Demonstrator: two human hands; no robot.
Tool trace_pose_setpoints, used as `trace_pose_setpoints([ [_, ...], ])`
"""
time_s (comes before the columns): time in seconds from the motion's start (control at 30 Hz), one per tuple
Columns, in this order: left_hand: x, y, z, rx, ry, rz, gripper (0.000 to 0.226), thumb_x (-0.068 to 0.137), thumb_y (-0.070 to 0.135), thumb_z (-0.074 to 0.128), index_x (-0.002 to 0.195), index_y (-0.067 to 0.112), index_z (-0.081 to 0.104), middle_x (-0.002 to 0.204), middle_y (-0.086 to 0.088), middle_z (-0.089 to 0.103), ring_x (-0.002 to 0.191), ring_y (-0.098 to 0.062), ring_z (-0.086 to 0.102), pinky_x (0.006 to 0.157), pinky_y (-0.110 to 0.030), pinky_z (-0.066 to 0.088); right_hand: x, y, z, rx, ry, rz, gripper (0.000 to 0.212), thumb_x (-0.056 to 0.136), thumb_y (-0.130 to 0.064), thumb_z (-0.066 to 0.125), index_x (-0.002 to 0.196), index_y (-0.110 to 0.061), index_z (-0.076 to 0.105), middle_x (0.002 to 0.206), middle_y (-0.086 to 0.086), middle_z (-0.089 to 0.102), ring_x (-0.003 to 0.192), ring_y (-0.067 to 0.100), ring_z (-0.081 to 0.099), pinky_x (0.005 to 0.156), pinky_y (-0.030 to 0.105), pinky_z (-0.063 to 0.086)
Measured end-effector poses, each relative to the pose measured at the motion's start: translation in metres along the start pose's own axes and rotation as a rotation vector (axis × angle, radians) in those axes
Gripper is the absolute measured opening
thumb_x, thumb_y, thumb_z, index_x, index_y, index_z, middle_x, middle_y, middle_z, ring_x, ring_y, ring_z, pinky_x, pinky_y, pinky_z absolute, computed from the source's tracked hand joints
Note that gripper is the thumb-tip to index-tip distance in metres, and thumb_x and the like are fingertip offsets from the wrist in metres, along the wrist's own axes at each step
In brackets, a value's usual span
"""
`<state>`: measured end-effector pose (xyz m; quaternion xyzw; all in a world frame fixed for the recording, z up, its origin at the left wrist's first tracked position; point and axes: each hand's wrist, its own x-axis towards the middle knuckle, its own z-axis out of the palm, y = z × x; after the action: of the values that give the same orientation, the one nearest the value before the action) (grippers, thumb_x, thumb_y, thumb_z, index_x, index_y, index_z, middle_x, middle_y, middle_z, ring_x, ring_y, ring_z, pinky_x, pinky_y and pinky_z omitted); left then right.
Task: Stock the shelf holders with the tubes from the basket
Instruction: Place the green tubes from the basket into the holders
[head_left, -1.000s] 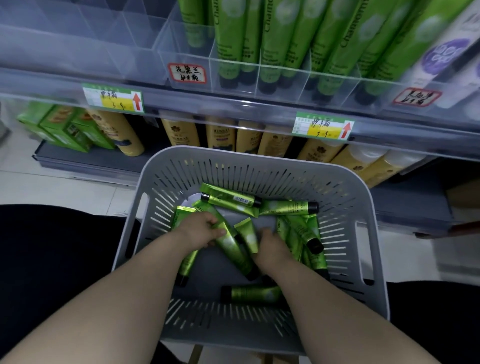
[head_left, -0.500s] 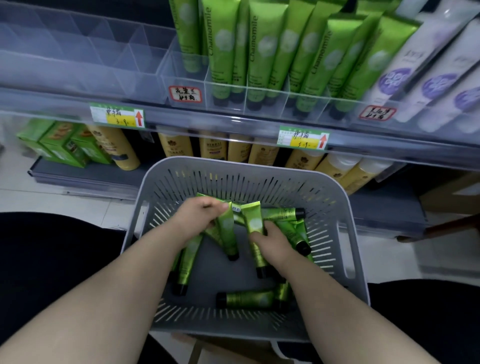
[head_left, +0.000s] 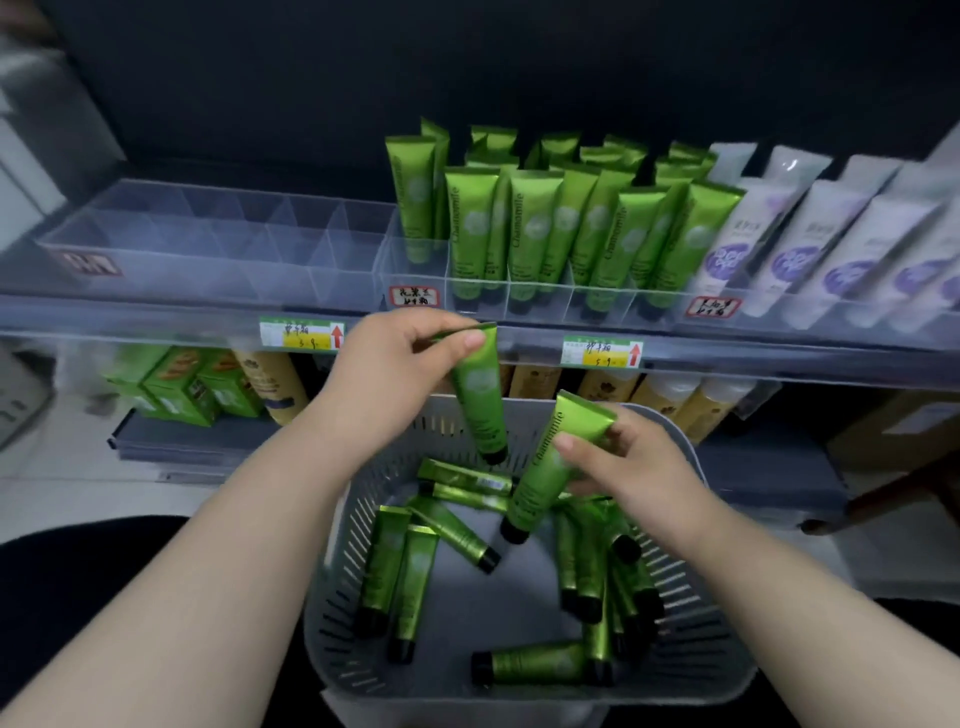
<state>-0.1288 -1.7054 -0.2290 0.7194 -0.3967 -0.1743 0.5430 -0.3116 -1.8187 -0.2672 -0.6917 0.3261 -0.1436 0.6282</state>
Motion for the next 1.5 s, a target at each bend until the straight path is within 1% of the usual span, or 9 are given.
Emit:
trace_pose_setpoints([
  [0.1, 0.007, 0.014, -0.015, 0.108, 0.017, 0.110, 0.025, 0.083, 0.025, 0.068, 0.073, 0.047, 0.064, 0.075, 0.033, 0.063, 0.082, 0.010, 0.060, 0.080, -0.009, 0.046, 0.002, -0.035, -0.001, -0.022, 0.003, -0.074, 0.008, 0.087, -0.017, 0.060, 0.094, -0.018, 0.064, 0.089, 0.004, 0.070, 0.080, 0.018, 0.070, 0.073, 0.037, 0.060],
  [0.17, 0.012, 0.016, -0.025, 0.144, 0.059, 0.153, 0.024, 0.082, 0.027, 0.069, 0.074, 0.050, 0.062, 0.074, 0.035, 0.061, 0.079, 0.014, 0.059, 0.075, -0.002, 0.042, 0.008, -0.061, 0.001, -0.052, 0.012, -0.137, 0.006, 0.087, -0.018, 0.060, 0.091, -0.020, 0.064, 0.088, 0.006, 0.069, 0.080, 0.019, 0.069, 0.072, 0.039, 0.060],
  [0.37, 0.034, 0.021, -0.054, 0.137, 0.255, 0.244, 0.016, 0.082, 0.031, 0.068, 0.083, 0.046, 0.064, 0.084, 0.027, 0.064, 0.078, 0.008, 0.060, 0.079, -0.015, 0.047, 0.036, -0.147, 0.010, -0.154, 0.083, -0.404, 0.010, 0.086, -0.012, 0.064, 0.087, -0.022, 0.060, 0.088, 0.007, 0.068, 0.079, 0.015, 0.069, 0.064, 0.024, 0.059],
  [0.47, 0.042, 0.023, -0.064, 0.184, 0.376, 0.343, 0.019, 0.083, 0.031, 0.066, 0.084, 0.049, 0.061, 0.084, 0.030, 0.060, 0.081, 0.011, 0.057, 0.076, -0.007, 0.043, 0.058, -0.183, 0.018, -0.214, 0.163, -0.525, 0.008, 0.088, -0.017, 0.063, 0.087, -0.024, 0.058, 0.090, 0.007, 0.069, 0.083, 0.018, 0.070, 0.068, 0.027, 0.060],
  [0.6, 0.052, 0.027, -0.077, 0.346, 0.480, 0.429, 0.011, 0.083, 0.034, 0.065, 0.093, 0.039, 0.065, 0.076, 0.031, 0.053, 0.078, 0.001, 0.048, 0.070, -0.014, 0.039, 0.093, -0.220, 0.032, -0.322, 0.235, -0.616, 0.008, 0.088, -0.022, 0.064, 0.083, -0.026, 0.059, 0.089, 0.008, 0.070, 0.081, 0.019, 0.069, 0.069, 0.028, 0.059],
  [0.7, 0.061, 0.026, -0.084, 0.271, 0.492, 0.371, 0.010, 0.083, 0.032, 0.066, 0.089, 0.039, 0.067, 0.072, 0.025, 0.057, 0.072, -0.004, 0.050, 0.068, -0.016, 0.040, 0.120, -0.233, 0.043, -0.406, 0.225, -0.619, 0.010, 0.089, -0.022, 0.063, 0.083, -0.026, 0.056, 0.088, 0.007, 0.069, 0.079, 0.021, 0.069, 0.068, 0.033, 0.060],
  [0.87, 0.069, 0.025, -0.091, 0.019, 0.470, 0.252, 0.018, 0.082, 0.028, 0.067, 0.079, 0.045, 0.063, 0.081, 0.024, 0.064, 0.074, 0.011, 0.057, 0.070, -0.003, 0.042, 0.150, -0.240, 0.058, -0.666, 0.196, -0.626, 0.012, 0.090, -0.025, 0.060, 0.101, -0.021, 0.057, 0.088, -0.002, 0.061, 0.082, 0.017, 0.065, 0.077, 0.033, 0.056],
  [1.33, 0.087, 0.022, -0.099, -0.064, 0.489, 0.264, 0.020, 0.083, 0.030, 0.067, 0.078, 0.049, 0.063, 0.077, 0.035, 0.064, 0.081, 0.010, 0.060, 0.073, -0.006, 0.044, 0.184, -0.216, 0.072, -1.042, 0.123, -0.554, 0.010, 0.089, -0.031, 0.060, 0.093, -0.023, 0.055, 0.094, -0.003, 0.054, 0.084, 0.013, 0.050, 0.068, 0.021, 0.035],
  [1.5, 0.088, 0.020, -0.095, -0.028, 0.462, 0.279, 0.021, 0.082, 0.029, 0.068, 0.077, 0.050, 0.063, 0.080, 0.024, 0.066, 0.082, 0.006, 0.060, 0.074, -0.008, 0.045, 0.189, -0.214, 0.074, -1.164, 0.083, -0.564, 0.017, 0.087, -0.028, 0.063, 0.100, -0.018, 0.064, 0.097, -0.002, 0.057, 0.089, 0.014, 0.053, 0.074, 0.022, 0.041],
])
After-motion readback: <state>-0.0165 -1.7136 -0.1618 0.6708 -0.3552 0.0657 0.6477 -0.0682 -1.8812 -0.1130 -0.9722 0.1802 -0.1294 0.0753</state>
